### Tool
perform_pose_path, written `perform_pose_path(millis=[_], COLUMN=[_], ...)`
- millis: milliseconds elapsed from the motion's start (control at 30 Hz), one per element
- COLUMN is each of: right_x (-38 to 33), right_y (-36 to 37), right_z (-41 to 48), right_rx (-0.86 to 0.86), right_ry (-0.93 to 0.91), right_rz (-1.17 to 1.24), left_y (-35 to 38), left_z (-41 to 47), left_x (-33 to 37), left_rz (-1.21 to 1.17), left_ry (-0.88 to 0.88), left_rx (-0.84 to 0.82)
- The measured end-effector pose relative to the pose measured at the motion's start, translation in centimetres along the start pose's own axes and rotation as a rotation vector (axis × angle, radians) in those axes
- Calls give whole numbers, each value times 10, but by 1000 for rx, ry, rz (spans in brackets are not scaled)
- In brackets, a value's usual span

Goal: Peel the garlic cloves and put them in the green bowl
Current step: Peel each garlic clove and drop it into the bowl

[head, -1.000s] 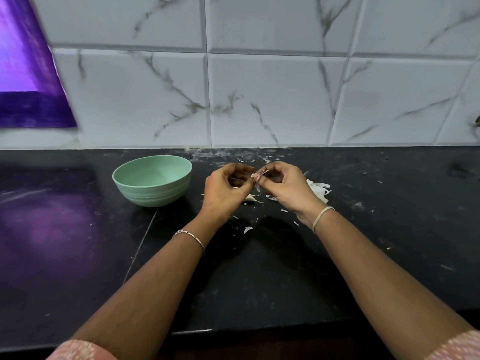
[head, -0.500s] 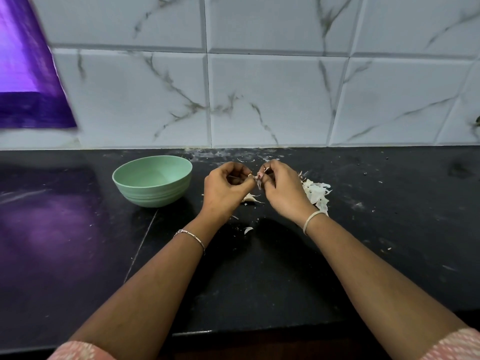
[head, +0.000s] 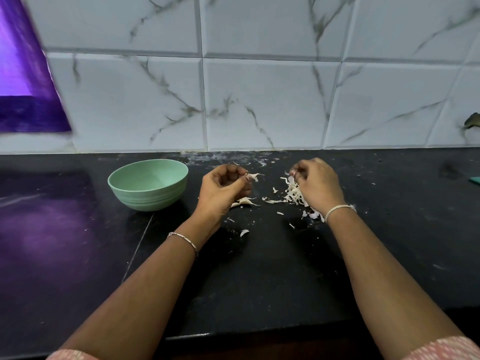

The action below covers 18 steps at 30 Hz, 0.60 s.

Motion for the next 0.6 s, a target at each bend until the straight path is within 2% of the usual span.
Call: perform_pose_path(millis=[100, 300, 500, 600], right_x=[10, 14, 8, 3], right_y=[-2, -9, 0, 8], right_z=[2, 4, 4, 5], right_rx=[-44, 22, -61, -119], right_ry=[46, 116, -12, -61], right_rz=[-11, -6, 64, 27], left_y=[2, 3, 2, 2], left_z=[-1, -2, -2, -3], left_x=[-3, -6, -4, -1], left_rz=[-17, 12, 27, 46], left_ry=[-46, -79, -48, -22], left_rx=[-47, -75, -79, -64])
Point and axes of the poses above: each hand's wrist, its own z-axis towards the middle knuckle, its own y-axis out of the palm, x = y × z, the point moved 4 cm from there along z, towards the middle knuckle, and after that the axes turned 4 degrees about -x, right-handed, at the moved point
